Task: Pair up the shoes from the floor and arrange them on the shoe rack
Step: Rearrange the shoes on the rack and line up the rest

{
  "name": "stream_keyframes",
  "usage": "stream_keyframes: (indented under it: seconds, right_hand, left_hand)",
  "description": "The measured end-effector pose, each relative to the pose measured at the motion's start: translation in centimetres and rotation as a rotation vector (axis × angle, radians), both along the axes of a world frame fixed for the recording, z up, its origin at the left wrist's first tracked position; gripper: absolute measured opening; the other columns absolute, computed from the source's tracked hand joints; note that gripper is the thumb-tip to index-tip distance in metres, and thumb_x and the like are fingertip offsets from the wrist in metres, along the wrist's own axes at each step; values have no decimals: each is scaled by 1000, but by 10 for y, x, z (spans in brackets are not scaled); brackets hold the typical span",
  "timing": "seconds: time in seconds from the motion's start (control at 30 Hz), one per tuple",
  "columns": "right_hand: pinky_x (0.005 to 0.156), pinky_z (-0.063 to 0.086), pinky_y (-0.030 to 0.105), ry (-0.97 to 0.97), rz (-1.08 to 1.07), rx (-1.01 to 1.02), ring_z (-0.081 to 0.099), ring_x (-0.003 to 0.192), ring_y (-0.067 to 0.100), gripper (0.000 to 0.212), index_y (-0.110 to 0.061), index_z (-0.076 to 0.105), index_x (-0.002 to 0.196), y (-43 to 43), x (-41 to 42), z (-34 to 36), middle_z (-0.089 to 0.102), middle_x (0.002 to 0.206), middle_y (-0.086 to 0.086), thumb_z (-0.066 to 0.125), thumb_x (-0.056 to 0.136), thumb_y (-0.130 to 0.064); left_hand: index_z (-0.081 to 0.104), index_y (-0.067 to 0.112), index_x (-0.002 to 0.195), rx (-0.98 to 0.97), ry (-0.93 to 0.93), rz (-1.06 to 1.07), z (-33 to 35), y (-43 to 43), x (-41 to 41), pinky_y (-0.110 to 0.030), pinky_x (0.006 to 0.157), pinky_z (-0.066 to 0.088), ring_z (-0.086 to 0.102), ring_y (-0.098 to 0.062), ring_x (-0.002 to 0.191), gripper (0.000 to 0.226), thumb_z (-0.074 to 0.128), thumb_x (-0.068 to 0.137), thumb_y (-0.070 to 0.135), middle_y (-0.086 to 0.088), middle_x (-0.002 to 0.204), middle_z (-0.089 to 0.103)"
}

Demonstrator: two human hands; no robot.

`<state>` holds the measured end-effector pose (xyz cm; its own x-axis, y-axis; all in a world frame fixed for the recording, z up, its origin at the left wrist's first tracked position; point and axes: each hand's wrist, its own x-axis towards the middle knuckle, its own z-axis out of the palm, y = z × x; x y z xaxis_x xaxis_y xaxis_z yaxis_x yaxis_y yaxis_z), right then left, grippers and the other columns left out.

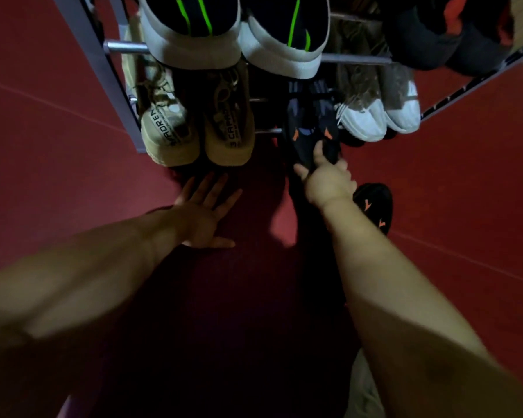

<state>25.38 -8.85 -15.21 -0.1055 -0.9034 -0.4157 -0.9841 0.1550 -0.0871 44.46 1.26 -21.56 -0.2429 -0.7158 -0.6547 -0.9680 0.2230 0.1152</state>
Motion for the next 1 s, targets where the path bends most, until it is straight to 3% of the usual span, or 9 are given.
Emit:
stream_keyframes:
  seconds: [0.13, 0.23, 0.33, 0.5, 0.67, 0.8, 1.0]
  right_hand:
    - [110, 19, 46, 155, 75, 171, 25, 135, 37, 70, -31, 11, 149, 48, -16, 4, 26, 148, 16, 40, 91, -58]
    - [112, 23, 46, -39, -106, 172, 23, 137, 37, 91, -25, 11, 148, 47, -14, 4, 21, 149, 16, 51, 79, -68]
    - [113, 20, 46, -211, -137, 74, 20, 139, 34, 106, -29, 3, 147, 30, 7, -6, 12, 153, 15, 62, 70, -70]
    - [111, 25, 47, -362, -276, -85, 21, 137, 36, 106, -24, 10, 144, 17, 25, -29, 7, 153, 17, 74, 67, -57]
    - [104, 36, 44, -290, -36, -154, 32, 127, 37, 91, -22, 20, 139, 12, -1, -23, 23, 141, 16, 75, 69, -40]
    - [101, 35, 39, -207, 258, -121, 34, 127, 36, 96, -21, 22, 141, 0, -51, 8, 27, 140, 15, 80, 66, -33]
    - [103, 32, 34, -156, 404, 35, 34, 127, 33, 107, -25, 19, 142, -7, -100, 29, 28, 139, 14, 87, 58, -24]
  left_hand:
    - [-33, 30, 139, -8, 9, 3, 1, 1, -1, -51, 112, -14, -31, -32, 138, 99, 35, 82, 75, -12, 149, -36]
    - [-31, 30, 141, -17, 11, 3, 0, 0, -1, -51, 113, -13, -30, -32, 139, 99, 35, 82, 75, -12, 150, -36]
    - [-32, 29, 141, -17, -7, -5, 0, 1, -1, -52, 114, -12, -30, -32, 139, 100, 35, 82, 75, -13, 149, -36]
    - [-31, 29, 141, -17, -17, -6, 0, 0, -2, -52, 113, -12, -29, -32, 139, 100, 35, 82, 75, -13, 150, -35]
    - [-29, 30, 143, -45, 9, 7, -2, 1, -1, -51, 114, -11, -28, -31, 140, 100, 37, 82, 74, -12, 151, -33]
    - [-29, 30, 142, -59, 17, 6, -2, 2, 0, -50, 113, -12, -28, -31, 140, 99, 35, 81, 75, -11, 151, -34]
    - [-32, 24, 141, -132, 41, 34, -3, 5, -2, -49, 113, -12, -24, -31, 142, 105, 38, 81, 74, -13, 154, -27]
